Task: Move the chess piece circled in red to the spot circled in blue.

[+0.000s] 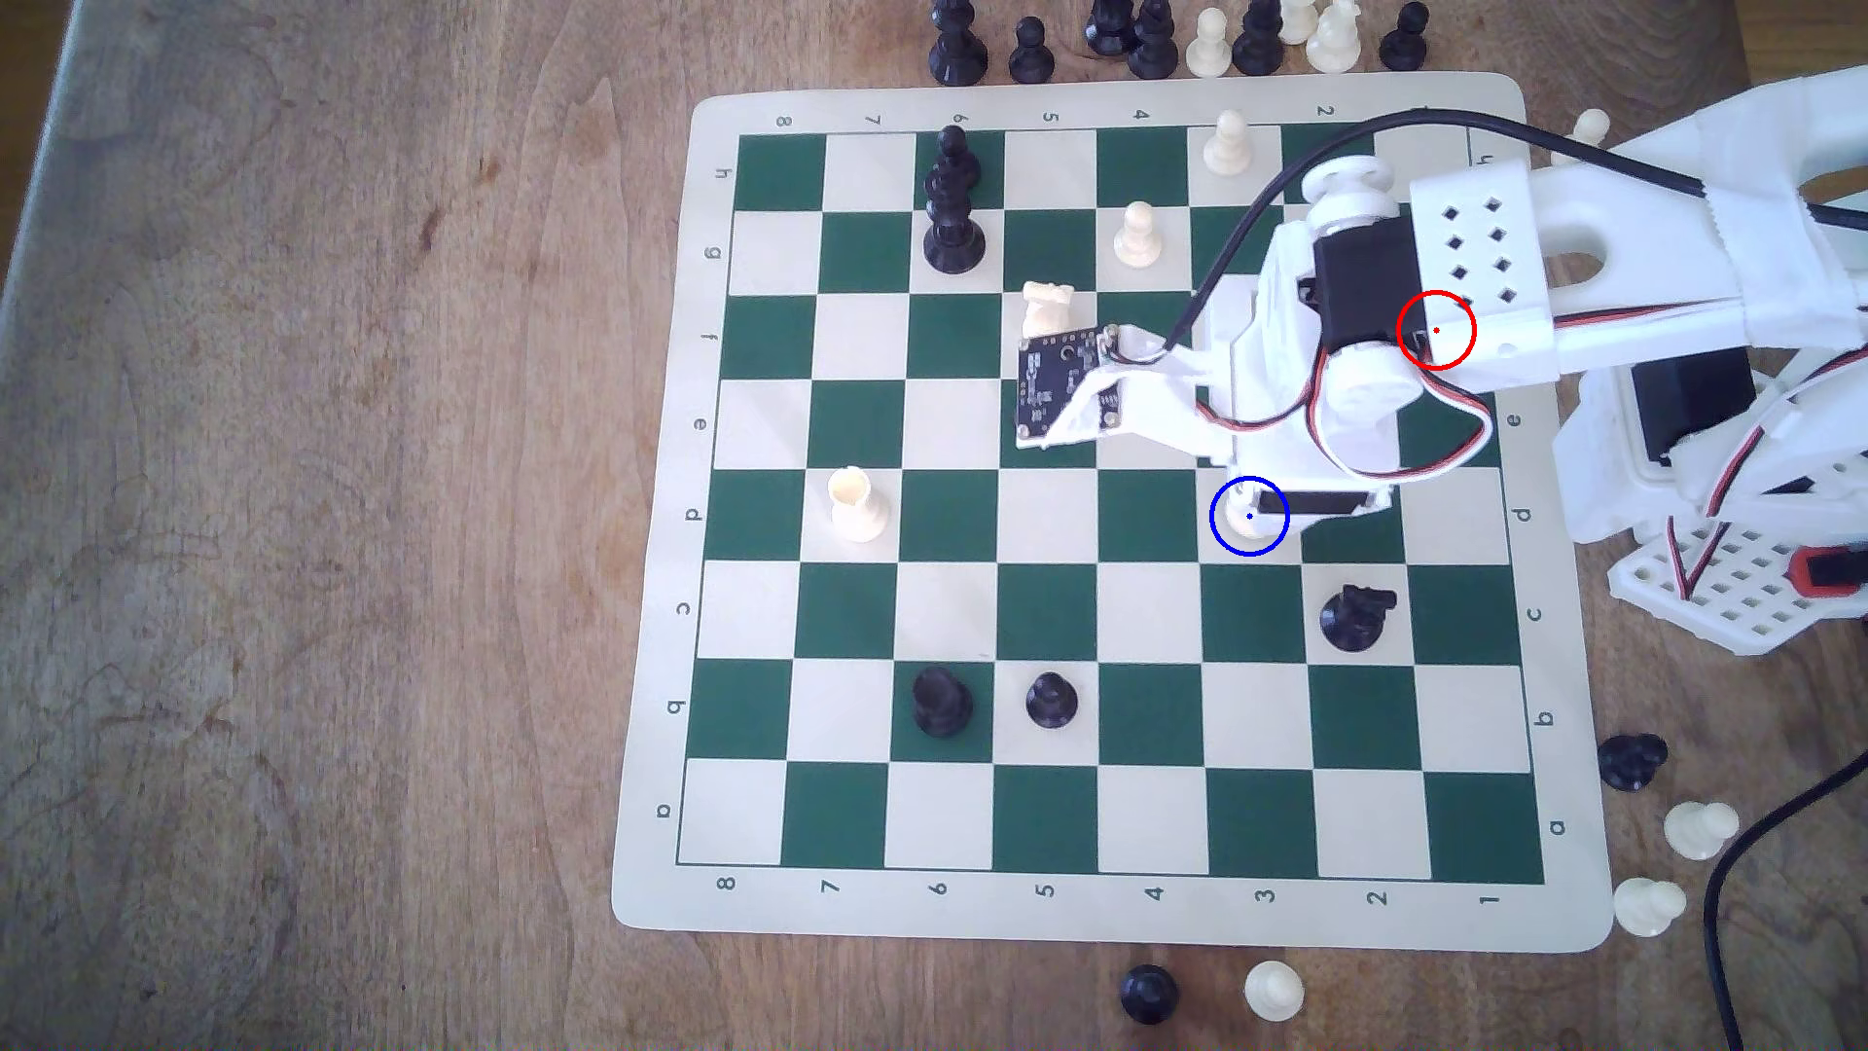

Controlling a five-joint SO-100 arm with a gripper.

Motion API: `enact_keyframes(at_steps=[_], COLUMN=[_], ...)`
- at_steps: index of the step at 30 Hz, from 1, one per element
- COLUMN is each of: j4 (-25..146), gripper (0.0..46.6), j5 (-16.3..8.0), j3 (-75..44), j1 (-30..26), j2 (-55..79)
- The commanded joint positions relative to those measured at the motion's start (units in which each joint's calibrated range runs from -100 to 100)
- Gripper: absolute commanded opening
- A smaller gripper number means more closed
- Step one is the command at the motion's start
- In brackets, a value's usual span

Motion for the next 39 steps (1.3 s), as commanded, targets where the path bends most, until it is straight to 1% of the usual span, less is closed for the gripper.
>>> enact_keyframes(at_steps=[1,8,9,11,12,14,18,25,29,30,31,32,34,35,36,39], j4=[-2.5,-4.3,-4.2,-3.9,-3.7,-3.2,-1.6,0.3,0.9,1.0,0.2,0.0,-0.3,-0.3,-1.6,-6.0], gripper=[0.3,0.5,1.5,9.4,14.5,18.5,21.0,23.2,23.6,24.6,26.4,27.0,27.1,26.1,20.1,7.8], j5=[0.3,0.3,0.3,0.3,0.2,0.1,0.3,0.3,0.3,0.4,0.7,0.7,0.4,0.3,-0.3,-0.4], j3=[1.3,2.3,2.4,2.4,2.4,2.4,2.2,2.4,4.3,5.1,8.2,9.6,11.8,12.3,14.1,17.7], j1=[-0.2,-0.5,-0.5,-0.3,-0.2,0.0,0.4,0.8,1.1,1.3,1.4,1.3,1.2,1.3,2.5,4.2], j2=[0.4,-0.1,-0.1,-0.3,-0.5,-1.0,-2.6,-7.2,-15.6,-17.9,-23.7,-26.9,-32.2,-33.9,-36.7,-40.9])
